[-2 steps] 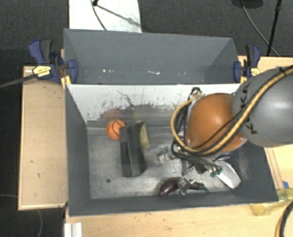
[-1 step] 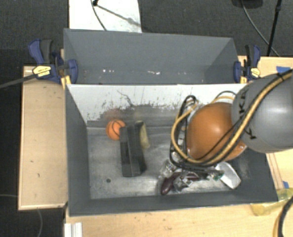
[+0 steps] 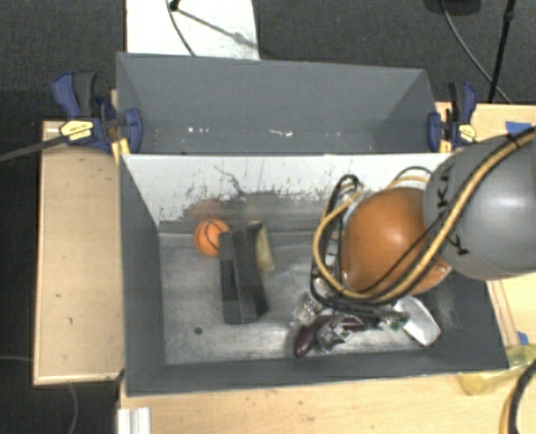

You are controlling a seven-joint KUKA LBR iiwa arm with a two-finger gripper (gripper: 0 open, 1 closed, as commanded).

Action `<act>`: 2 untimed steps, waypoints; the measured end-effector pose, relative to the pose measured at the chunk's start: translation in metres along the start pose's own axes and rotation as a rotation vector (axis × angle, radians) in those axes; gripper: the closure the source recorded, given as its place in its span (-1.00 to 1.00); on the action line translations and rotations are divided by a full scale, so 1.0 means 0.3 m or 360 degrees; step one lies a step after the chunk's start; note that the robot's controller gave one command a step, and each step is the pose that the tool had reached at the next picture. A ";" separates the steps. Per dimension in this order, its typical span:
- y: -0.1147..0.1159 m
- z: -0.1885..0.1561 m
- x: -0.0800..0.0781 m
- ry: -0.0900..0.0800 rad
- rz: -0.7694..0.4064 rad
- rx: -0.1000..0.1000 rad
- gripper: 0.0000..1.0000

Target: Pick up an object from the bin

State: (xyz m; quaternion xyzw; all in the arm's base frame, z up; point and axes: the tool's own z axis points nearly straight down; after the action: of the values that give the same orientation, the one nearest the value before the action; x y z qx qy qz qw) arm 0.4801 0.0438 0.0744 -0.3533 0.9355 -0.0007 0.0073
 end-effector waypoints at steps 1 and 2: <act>-0.038 -0.395 -0.026 0.0016 0.0016 -0.0009 1.00; -0.037 -0.395 -0.026 0.0017 0.0019 -0.0010 1.00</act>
Offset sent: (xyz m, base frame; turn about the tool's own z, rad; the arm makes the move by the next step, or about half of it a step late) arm 0.0000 0.0000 0.0000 0.0000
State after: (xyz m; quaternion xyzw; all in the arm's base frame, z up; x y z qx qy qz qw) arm 0.4917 0.0400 0.1930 -0.3479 0.9375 0.0004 0.0014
